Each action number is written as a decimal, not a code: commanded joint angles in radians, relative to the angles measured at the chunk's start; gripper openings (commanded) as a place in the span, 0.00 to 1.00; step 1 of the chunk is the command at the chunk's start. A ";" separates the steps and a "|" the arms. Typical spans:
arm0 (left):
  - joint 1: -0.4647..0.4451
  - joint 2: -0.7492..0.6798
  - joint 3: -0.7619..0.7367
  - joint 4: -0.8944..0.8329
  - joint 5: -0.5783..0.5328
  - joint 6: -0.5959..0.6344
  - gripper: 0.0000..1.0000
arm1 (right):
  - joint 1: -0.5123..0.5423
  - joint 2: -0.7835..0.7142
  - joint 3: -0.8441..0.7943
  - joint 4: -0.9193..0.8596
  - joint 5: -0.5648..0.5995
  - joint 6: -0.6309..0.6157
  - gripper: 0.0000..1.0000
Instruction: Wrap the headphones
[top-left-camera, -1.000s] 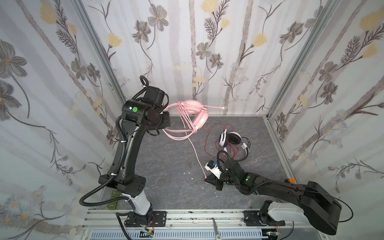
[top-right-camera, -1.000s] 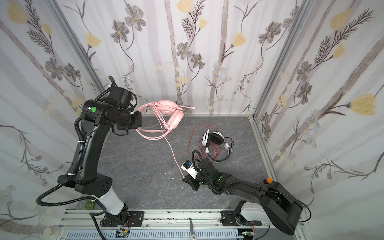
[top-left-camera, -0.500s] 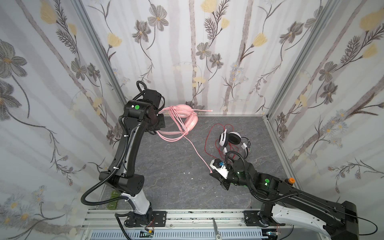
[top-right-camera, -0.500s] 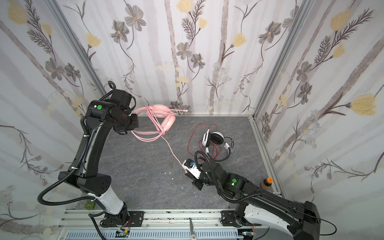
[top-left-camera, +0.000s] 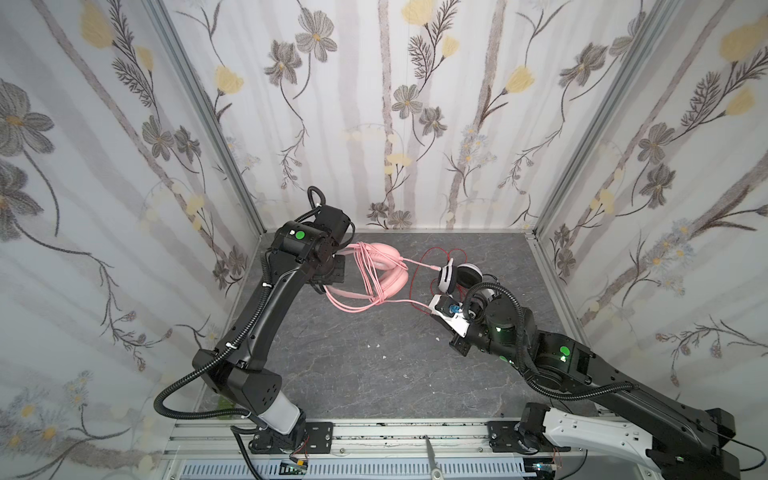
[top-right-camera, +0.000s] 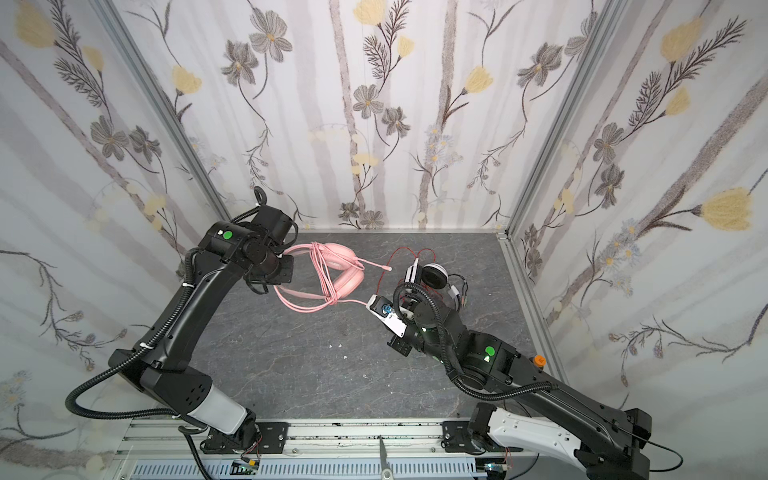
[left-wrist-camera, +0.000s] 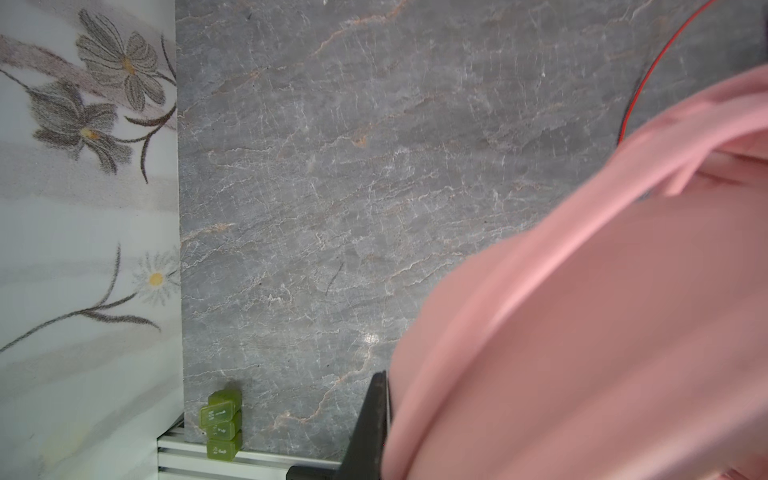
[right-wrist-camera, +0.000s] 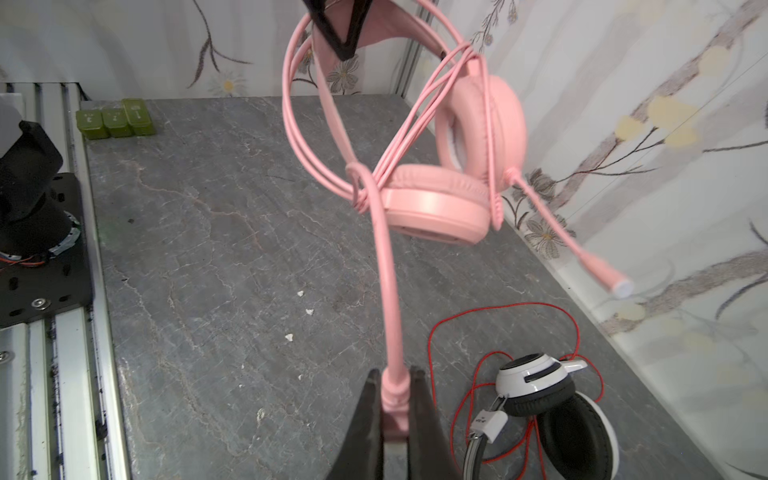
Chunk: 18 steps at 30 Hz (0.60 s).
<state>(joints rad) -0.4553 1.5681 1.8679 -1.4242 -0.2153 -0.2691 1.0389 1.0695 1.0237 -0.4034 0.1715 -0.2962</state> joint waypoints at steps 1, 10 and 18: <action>-0.063 -0.045 -0.056 0.059 -0.072 0.001 0.00 | -0.002 0.006 0.047 -0.012 0.056 -0.091 0.02; -0.336 -0.092 -0.153 0.077 -0.184 0.066 0.00 | -0.026 0.035 0.139 -0.032 0.079 -0.204 0.00; -0.516 -0.111 -0.174 0.130 -0.212 0.148 0.00 | -0.140 0.047 0.124 -0.011 -0.092 -0.185 0.02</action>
<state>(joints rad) -0.9314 1.4677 1.7012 -1.3556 -0.4042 -0.1699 0.9264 1.1122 1.1568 -0.4534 0.1795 -0.4839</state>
